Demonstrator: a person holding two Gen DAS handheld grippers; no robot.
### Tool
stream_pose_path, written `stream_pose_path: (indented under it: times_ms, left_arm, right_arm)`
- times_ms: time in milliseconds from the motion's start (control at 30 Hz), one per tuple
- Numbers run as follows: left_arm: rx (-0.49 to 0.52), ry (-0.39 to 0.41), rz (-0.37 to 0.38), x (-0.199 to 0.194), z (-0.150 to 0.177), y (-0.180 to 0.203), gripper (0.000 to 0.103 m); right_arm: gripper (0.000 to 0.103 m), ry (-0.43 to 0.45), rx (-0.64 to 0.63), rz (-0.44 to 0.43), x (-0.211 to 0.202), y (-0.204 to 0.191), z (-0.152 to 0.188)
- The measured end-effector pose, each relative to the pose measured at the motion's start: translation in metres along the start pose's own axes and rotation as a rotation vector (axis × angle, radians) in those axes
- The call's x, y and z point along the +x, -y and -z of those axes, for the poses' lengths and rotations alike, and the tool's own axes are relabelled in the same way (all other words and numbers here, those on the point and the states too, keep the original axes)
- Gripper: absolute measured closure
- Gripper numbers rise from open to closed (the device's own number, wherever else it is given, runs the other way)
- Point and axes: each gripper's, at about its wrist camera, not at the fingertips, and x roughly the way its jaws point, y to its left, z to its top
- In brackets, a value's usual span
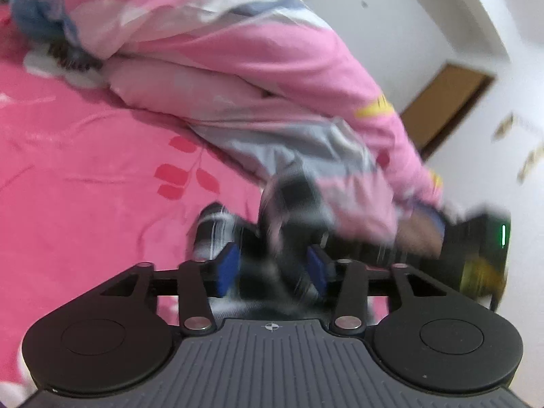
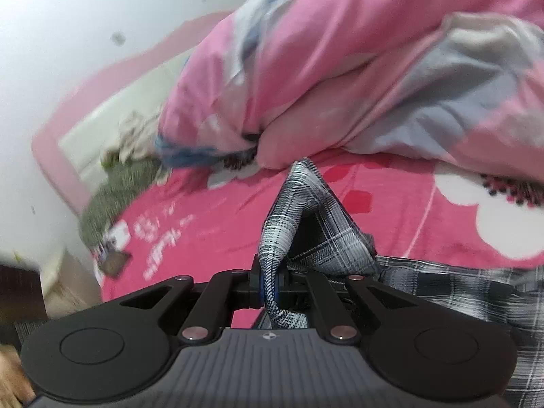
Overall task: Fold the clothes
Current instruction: 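Lift the gripped plaid edge with both grippers above the bedspread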
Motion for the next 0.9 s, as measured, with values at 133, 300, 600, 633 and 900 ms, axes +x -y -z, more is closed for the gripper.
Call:
stream_pose_path:
  times_ms: [133, 300, 600, 633, 900]
  left_arm:
    - [-0.036, -0.042, 0.022, 0.02, -0.021, -0.001, 0.034]
    - [-0.011, -0.126, 0.0, 0.05, -0.028, 0.009, 0.035]
    - [-0.037, -0.197, -0.057, 0.076, -0.025, -0.01, 0.086]
    - [-0.042, -0.198, -0.065, 0.076, -0.025, -0.014, 0.089]
    - [-0.086, -0.201, -0.111, 0.083, -0.02, -0.046, 0.091]
  right_arm:
    - [0.099, -0.007, -0.123, 0.067, 0.005, -0.025, 0.012]
    - [0.098, -0.006, -0.27, 0.15, 0.009, -0.047, 0.02]
    - [0.067, -0.014, -0.272, 0.142, 0.003, -0.045, 0.025]
    - [0.061, -0.006, -0.251, 0.121, -0.003, -0.041, 0.025]
    - [0.038, 0.119, 0.109, 0.071, -0.076, 0.052, 0.013]
